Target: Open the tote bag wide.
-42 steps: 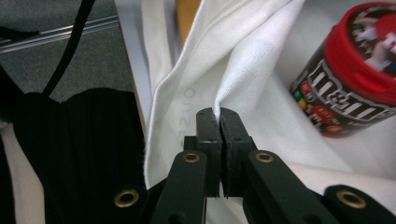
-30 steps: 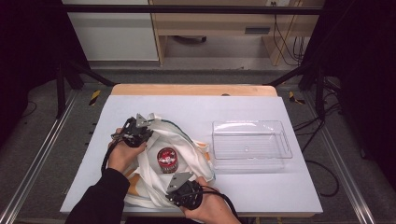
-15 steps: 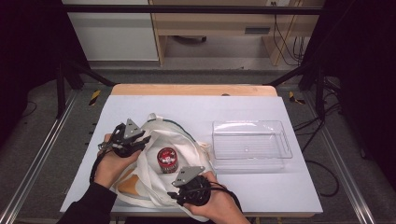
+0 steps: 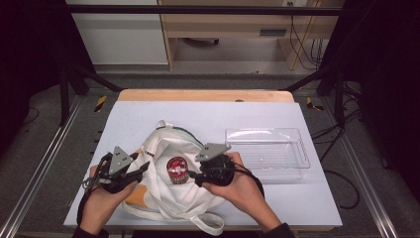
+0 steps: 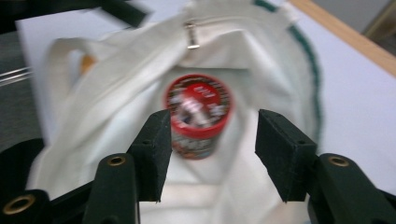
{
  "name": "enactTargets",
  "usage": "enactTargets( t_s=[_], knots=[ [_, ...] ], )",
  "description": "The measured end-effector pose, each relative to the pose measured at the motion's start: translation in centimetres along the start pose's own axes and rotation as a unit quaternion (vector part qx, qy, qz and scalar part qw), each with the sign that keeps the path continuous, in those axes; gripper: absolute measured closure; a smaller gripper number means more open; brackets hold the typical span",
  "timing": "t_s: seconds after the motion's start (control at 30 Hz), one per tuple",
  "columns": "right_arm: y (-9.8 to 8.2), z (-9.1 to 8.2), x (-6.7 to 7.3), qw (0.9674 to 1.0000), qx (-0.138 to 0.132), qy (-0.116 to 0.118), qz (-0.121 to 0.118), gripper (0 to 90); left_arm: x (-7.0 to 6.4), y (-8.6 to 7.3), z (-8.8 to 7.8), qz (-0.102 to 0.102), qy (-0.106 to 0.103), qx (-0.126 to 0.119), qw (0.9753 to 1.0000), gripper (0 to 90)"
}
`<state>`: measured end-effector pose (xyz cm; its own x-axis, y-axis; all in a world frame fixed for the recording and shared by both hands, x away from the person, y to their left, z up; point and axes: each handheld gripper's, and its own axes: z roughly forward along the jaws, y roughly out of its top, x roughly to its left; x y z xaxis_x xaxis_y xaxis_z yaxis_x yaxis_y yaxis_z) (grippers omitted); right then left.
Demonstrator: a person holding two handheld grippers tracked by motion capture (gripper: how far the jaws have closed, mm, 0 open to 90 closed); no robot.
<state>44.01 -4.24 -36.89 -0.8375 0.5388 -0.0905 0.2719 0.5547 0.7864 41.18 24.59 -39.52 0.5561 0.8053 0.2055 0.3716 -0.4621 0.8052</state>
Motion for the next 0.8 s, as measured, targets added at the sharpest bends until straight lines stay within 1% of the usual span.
enactTargets(
  t_s=[0.03, 0.1, 0.17, 0.2, 0.23, 0.27, 0.3, 0.37, 0.47, 0.5, 0.53, 0.6, 0.63, 0.67, 0.7, 0.77, 0.8],
  knots=[
    [0.4, 0.3, -0.8, 0.9999, 0.004, -0.015, 0.003, 44.5, -0.2, -0.2, -0.1, 0.002, 0.001, 0.002, 1.0000, 49.6],
    [0.8, 0.8, -1.9, 0.9996, 0.009, -0.026, 0.011, 44.3, -0.6, -0.8, -0.2, -0.002, 0.007, 0.006, 1.0000, 46.9],
    [1.3, 1.5, -2.9, 0.9990, 0.017, -0.038, 0.020, 44.3, -0.8, -1.4, 0.0, -0.010, 0.001, 0.013, 0.9999, 45.9],
    [1.5, 1.8, -3.3, 0.9987, 0.021, -0.042, 0.021, 44.3, -0.8, -1.4, 0.0, -0.010, 0.001, 0.013, 0.9999, 44.7],
    [1.7, 2.2, -3.7, 0.9985, 0.025, -0.045, 0.021, 44.3, -1.2, -2.1, 0.2, -0.022, -0.005, 0.013, 0.9997, 44.2],
    [2.0, 2.7, -4.0, 0.9983, 0.029, -0.047, 0.022, 44.4, -1.2, -2.1, 0.2, -0.022, -0.005, 0.013, 0.9997, 44.2],
    [2.2, 3.2, -4.4, 0.9979, 0.034, -0.050, 0.020, 44.5, -1.6, -2.7, 0.2, -0.028, -0.014, 0.012, 0.9994, 44.2],
    [2.5, 4.0, -5.0, 0.9973, 0.041, -0.056, 0.023, 45.6, -2.1, -3.1, 0.4, -0.028, -0.022, 0.012, 0.9993, 45.5],
    [2.9, 5.7, -5.7, 0.9957, 0.068, -0.060, 0.019, 45.7, -2.5, -3.5, 0.7, -0.027, -0.025, 0.014, 0.9992, 49.3],
    [3.0, 6.2, -5.9, 0.9950, 0.078, -0.058, 0.024, 45.7, -2.5, -3.6, 0.8, -0.028, -0.028, 0.016, 0.9991, 51.3],
    [3.0, 6.8, -6.1, 0.9947, 0.082, -0.058, 0.022, 46.3, -2.6, -3.7, 0.7, -0.030, -0.029, 0.020, 0.9989, 52.4],
    [2.9, 7.7, -6.6, 0.9937, 0.091, -0.055, 0.035, 47.2, -2.7, -4.2, 0.6, -0.038, -0.034, 0.021, 0.9985, 56.3],
    [2.8, 8.2, -6.9, 0.9925, 0.102, -0.055, 0.037, 47.7, -2.7, -4.5, 0.6, -0.030, -0.030, 0.020, 0.9989, 57.6],
    [2.6, 8.6, -7.0, 0.9916, 0.111, -0.056, 0.037, 48.2, -2.8, -4.7, 0.6, -0.027, -0.029, 0.024, 0.9989, 59.2],
    [2.5, 8.9, -7.1, 0.9910, 0.117, -0.054, 0.037, 49.9, -3.1, -5.0, 0.6, -0.032, -0.035, 0.028, 0.9985, 60.7],
    [2.4, 9.2, -7.1, 0.9907, 0.122, -0.046, 0.040, 58.0, -3.2, -5.2, 0.6, -0.031, -0.036, 0.029, 0.9984, 63.5],
    [2.3, 9.3, -7.1, 0.9904, 0.127, -0.039, 0.036, 59.9, -3.3, -5.1, 0.5, -0.033, -0.039, 0.029, 0.9983, 64.3]
  ],
)
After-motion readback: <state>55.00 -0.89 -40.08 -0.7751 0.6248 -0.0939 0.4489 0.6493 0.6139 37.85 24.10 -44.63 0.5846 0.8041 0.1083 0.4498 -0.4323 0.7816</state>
